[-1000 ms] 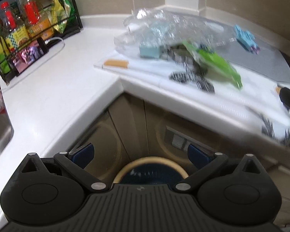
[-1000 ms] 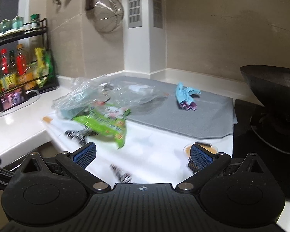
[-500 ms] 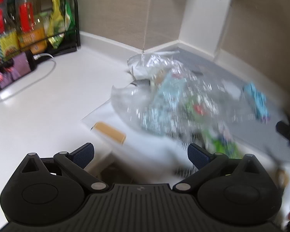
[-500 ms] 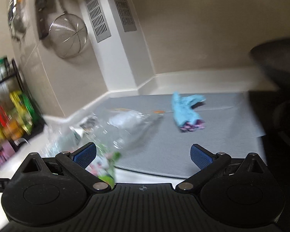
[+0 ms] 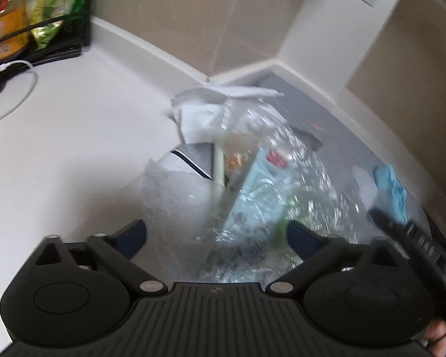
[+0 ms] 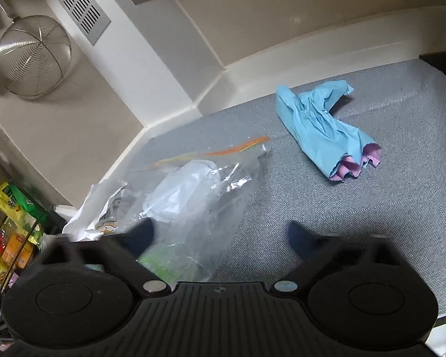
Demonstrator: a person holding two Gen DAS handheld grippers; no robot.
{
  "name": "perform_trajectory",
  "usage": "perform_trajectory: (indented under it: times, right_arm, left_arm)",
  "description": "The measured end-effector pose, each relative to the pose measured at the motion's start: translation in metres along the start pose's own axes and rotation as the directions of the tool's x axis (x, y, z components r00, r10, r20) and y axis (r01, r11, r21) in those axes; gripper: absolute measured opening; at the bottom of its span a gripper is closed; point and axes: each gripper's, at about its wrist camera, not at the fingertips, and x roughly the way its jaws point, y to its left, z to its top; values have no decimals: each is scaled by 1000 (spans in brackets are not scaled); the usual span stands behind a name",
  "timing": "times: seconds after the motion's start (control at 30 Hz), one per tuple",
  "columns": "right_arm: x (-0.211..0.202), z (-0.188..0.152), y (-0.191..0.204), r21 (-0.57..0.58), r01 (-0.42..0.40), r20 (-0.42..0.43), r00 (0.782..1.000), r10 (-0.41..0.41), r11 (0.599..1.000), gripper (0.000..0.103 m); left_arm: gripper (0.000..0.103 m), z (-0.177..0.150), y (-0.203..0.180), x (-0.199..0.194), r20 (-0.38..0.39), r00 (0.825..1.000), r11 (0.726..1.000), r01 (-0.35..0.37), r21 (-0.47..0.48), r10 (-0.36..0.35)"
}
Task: Collect trash
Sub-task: 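Grasp a clear plastic bag with the left gripper while the right gripper grasps a zip bag, then carry both held plastic bags down over the blue-lined trash bin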
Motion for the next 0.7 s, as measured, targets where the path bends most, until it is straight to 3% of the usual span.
perform_trajectory:
  times: [0.03, 0.07, 0.1, 0.13, 0.3, 0.47, 0.7]
  right_arm:
    - [1, -1, 0, -12, -6, -2, 1000, 6, 1000, 41]
    - [-1, -1, -1, -14, -17, -3, 1000, 17, 1000, 26]
    - [-4, -2, -2, -9, -24, 5, 1000, 24, 1000, 25]
    - [-8, -2, -2, -14, -28, 29, 999, 29, 1000, 19]
    - [-45, 2, 8, -102, -12, 189, 982, 31, 995, 13]
    - [-98, 9, 15, -163, -13, 347, 935, 69, 987, 12]
    - [-186, -25, 23, -281, -111, 381, 899, 217, 953, 12]
  left_arm:
    - [61, 2, 4, -2, 4, 1000, 1000, 7, -28, -7]
    - [48, 3, 8, -5, 5, 999, 997, 39, -60, -39]
    - [15, 4, 13, -10, 3, 998, 993, 66, -97, -66]
    - [1, 6, 17, -14, 1, 998, 990, 70, -119, -70]
    - [1, 8, 32, -61, 123, 991, 987, 77, -141, -60]
    - [1, -1, 46, -123, 222, 971, 983, 117, -144, -83]
    - [1, -60, 57, -204, 277, 959, 994, 88, -70, -65]
